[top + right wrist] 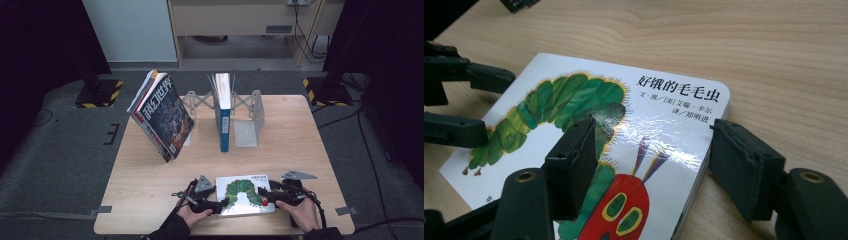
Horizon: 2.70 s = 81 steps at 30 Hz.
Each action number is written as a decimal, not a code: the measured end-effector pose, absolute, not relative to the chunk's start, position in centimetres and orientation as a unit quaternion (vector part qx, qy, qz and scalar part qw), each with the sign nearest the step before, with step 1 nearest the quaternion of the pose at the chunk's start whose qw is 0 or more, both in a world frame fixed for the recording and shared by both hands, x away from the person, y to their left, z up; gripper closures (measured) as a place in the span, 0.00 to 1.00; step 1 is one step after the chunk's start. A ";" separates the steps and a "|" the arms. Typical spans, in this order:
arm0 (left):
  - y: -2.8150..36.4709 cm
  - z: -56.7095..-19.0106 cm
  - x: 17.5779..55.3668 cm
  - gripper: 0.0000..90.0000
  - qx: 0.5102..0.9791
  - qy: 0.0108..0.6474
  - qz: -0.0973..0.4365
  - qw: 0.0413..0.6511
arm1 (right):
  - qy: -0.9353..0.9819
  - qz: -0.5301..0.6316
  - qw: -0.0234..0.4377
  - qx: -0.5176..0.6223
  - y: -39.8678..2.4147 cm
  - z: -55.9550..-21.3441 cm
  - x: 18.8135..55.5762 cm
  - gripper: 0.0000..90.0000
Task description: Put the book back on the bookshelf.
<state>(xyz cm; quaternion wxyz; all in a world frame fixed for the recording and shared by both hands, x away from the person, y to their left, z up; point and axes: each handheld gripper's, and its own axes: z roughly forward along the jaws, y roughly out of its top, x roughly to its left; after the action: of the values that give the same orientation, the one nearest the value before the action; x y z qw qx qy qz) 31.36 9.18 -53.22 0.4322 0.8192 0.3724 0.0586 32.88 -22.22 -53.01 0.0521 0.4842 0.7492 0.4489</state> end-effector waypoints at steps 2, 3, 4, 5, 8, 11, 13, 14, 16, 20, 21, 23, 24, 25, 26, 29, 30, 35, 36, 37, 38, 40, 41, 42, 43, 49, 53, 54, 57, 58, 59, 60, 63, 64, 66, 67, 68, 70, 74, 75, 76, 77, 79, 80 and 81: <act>9.1 -53.2 31.5 0.32 0.819 0.371 0.059 0.433 | 0.743 0.459 0.054 0.485 -22.5 -52.9 33.0 0.41; 9.1 -53.2 31.6 0.32 0.819 0.372 0.060 0.434 | 0.741 0.462 0.054 0.485 -22.6 -52.9 33.0 0.41; 9.0 -53.2 31.6 0.32 0.819 0.371 0.061 0.434 | 0.736 0.467 0.055 0.487 -22.6 -52.8 33.1 0.41; 9.0 -53.2 31.7 0.31 0.818 0.370 0.062 0.435 | 0.733 0.471 0.056 0.487 -22.7 -52.7 33.1 0.41; 8.9 -53.2 31.8 0.30 0.817 0.369 0.063 0.438 | 0.726 0.485 0.062 0.485 -22.8 -52.4 33.2 0.41; 8.8 -53.3 32.0 0.26 0.815 0.368 0.067 0.443 | 0.712 0.504 0.065 0.485 -22.8 -52.1 33.3 0.42; 8.8 -53.3 32.1 0.24 0.814 0.368 0.068 0.445 | 0.697 0.522 0.067 0.487 -22.8 -52.0 33.3 0.43; 8.8 -53.3 32.1 0.24 0.813 0.368 0.068 0.446 | 0.693 0.527 0.067 0.487 -22.8 -51.8 33.3 0.43; 8.9 -53.4 32.1 0.23 0.811 0.369 0.065 0.450 | 0.688 0.535 0.068 0.484 -22.8 -51.6 33.3 0.44; 9.0 -53.4 32.2 0.22 0.807 0.372 0.061 0.455 | 0.672 0.560 0.064 0.482 -22.8 -51.3 33.2 0.44; 9.0 -53.4 32.2 0.22 0.806 0.373 0.060 0.455 | 0.667 0.566 0.066 0.480 -22.8 -51.3 33.2 0.44; 9.1 -53.4 32.2 0.22 0.807 0.373 0.060 0.455 | 0.664 0.569 0.066 0.481 -22.8 -51.2 33.1 0.44; 9.1 -53.4 32.2 0.22 0.806 0.372 0.060 0.456 | 0.663 0.570 0.068 0.480 -22.7 -51.2 33.1 0.44; 9.1 -53.4 32.2 0.22 0.806 0.372 0.059 0.457 | 0.662 0.571 0.066 0.481 -22.7 -51.2 33.1 0.44; 9.1 -53.4 32.2 0.21 0.806 0.371 0.057 0.457 | 0.661 0.572 0.063 0.481 -22.7 -51.2 33.0 0.44; 9.1 -53.4 32.1 0.19 0.806 0.369 0.055 0.459 | 0.658 0.577 0.062 0.480 -22.6 -51.2 32.9 0.44; 9.1 -53.4 32.1 0.19 0.806 0.369 0.055 0.460 | 0.661 0.574 0.060 0.480 -22.6 -51.1 32.9 0.45; 9.2 -53.5 32.1 0.18 0.806 0.372 0.049 0.458 | 0.683 0.554 0.040 0.475 -22.4 -51.4 32.8 0.50; 9.2 -53.5 32.1 0.18 0.805 0.374 0.048 0.459 | 0.689 0.550 0.038 0.471 -22.2 -51.5 32.8 0.50; 9.2 -53.5 32.1 0.18 0.804 0.375 0.045 0.459 | 0.695 0.544 0.037 0.468 -21.9 -51.6 32.8 0.50; 9.2 -53.5 32.1 0.17 0.804 0.376 0.045 0.459 | 0.707 0.534 0.035 0.462 -21.7 -51.7 32.8 0.50; 9.2 -53.5 32.1 0.17 0.804 0.376 0.044 0.459 | 0.712 0.530 0.031 0.460 -21.6 -51.7 33.0 0.53; 9.2 -53.5 32.1 0.17 0.804 0.377 0.042 0.458 | 0.711 0.529 0.028 0.462 -21.6 -51.7 33.0 0.55; 9.2 -53.5 32.2 0.16 0.805 0.376 0.040 0.457 | 0.714 0.526 0.026 0.461 -21.7 -51.8 33.1 0.56; 9.2 -53.6 32.2 0.16 0.805 0.377 0.038 0.456 | 0.717 0.523 0.025 0.460 -21.7 -51.8 33.1 0.57; 9.2 -53.6 32.3 0.14 0.804 0.381 0.032 0.456 | 0.717 0.525 -0.006 0.458 -21.5 -52.1 33.7 0.67; 9.3 -53.6 32.3 0.15 0.804 0.380 0.031 0.456 | 0.717 0.526 -0.014 0.457 -21.4 -52.0 33.8 0.70; 9.3 -53.6 32.3 0.15 0.804 0.380 0.031 0.456 | 0.715 0.529 -0.016 0.458 -21.4 -51.9 33.8 0.72; 9.3 -53.6 32.4 0.15 0.801 0.384 0.027 0.459 | 0.709 0.538 -0.022 0.456 -21.4 -51.8 33.8 0.76; 9.3 -53.5 32.4 0.15 0.801 0.384 0.026 0.459 | 0.706 0.542 -0.024 0.455 -21.5 -51.7 33.8 0.77; 9.4 -53.5 32.4 0.15 0.801 0.385 0.025 0.459 | 0.704 0.544 -0.025 0.455 -21.5 -51.7 33.7 0.78; 9.4 -53.5 32.4 0.15 0.801 0.385 0.024 0.459 | 0.703 0.546 -0.027 0.455 -21.5 -51.6 33.7 0.79; 9.3 -53.5 32.4 0.15 0.800 0.385 0.023 0.460 | 0.699 0.553 -0.029 0.452 -21.6 -51.4 33.7 0.83; 9.3 -53.5 32.3 0.15 0.799 0.385 0.022 0.462 | 0.698 0.556 -0.030 0.450 -21.6 -51.3 33.7 0.84; 9.3 -53.5 32.3 0.15 0.801 0.381 0.020 0.462 | 0.695 0.563 -0.031 0.447 -21.7 -51.1 33.6 0.86; 9.3 -53.5 32.3 0.15 0.800 0.381 0.019 0.463 | 0.693 0.568 -0.033 0.444 -21.8 -50.9 33.6 0.87; 9.3 -53.6 32.3 0.15 0.800 0.382 0.017 0.462 | 0.691 0.571 -0.032 0.441 -21.9 -50.8 33.6 0.88; 9.3 -53.7 32.4 0.13 0.796 0.385 0.008 0.466 | 0.689 0.577 -0.036 0.437 -22.0 -50.4 33.6 0.90; 9.3 -53.7 32.5 0.12 0.796 0.382 0.003 0.470 | 0.686 0.588 -0.037 0.426 -22.2 -50.0 33.5 0.92; 9.3 -53.7 32.5 0.11 0.796 0.382 0.001 0.470 | 0.687 0.590 -0.036 0.424 -22.2 -49.9 33.4 0.92; 9.3 -53.8 32.6 0.10 0.796 0.381 -0.003 0.471 | 0.686 0.592 -0.037 0.422 -22.2 -49.9 33.4 0.92; 9.2 -53.8 32.7 0.10 0.796 0.381 -0.009 0.471 | 0.685 0.594 -0.038 0.420 -22.3 -49.8 33.4 0.92; 9.0 -53.8 32.8 0.09 0.799 0.370 -0.019 0.474 | 0.683 0.601 -0.041 0.413 -22.3 -49.7 33.4 0.93; 9.0 -53.8 32.8 0.07 0.801 0.368 -0.020 0.472 | 0.682 0.605 -0.040 0.410 -22.3 -49.7 33.3 0.93; 8.8 -53.8 32.8 0.05 0.804 0.363 -0.020 0.470 | 0.681 0.606 -0.041 0.409 -22.2 -49.6 33.3 0.93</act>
<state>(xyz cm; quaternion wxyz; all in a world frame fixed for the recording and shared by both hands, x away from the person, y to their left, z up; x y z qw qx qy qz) 32.81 8.77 -53.80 0.4699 0.8044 0.3630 -0.0198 33.32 -22.25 -49.63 -0.0412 0.4089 0.6815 0.6056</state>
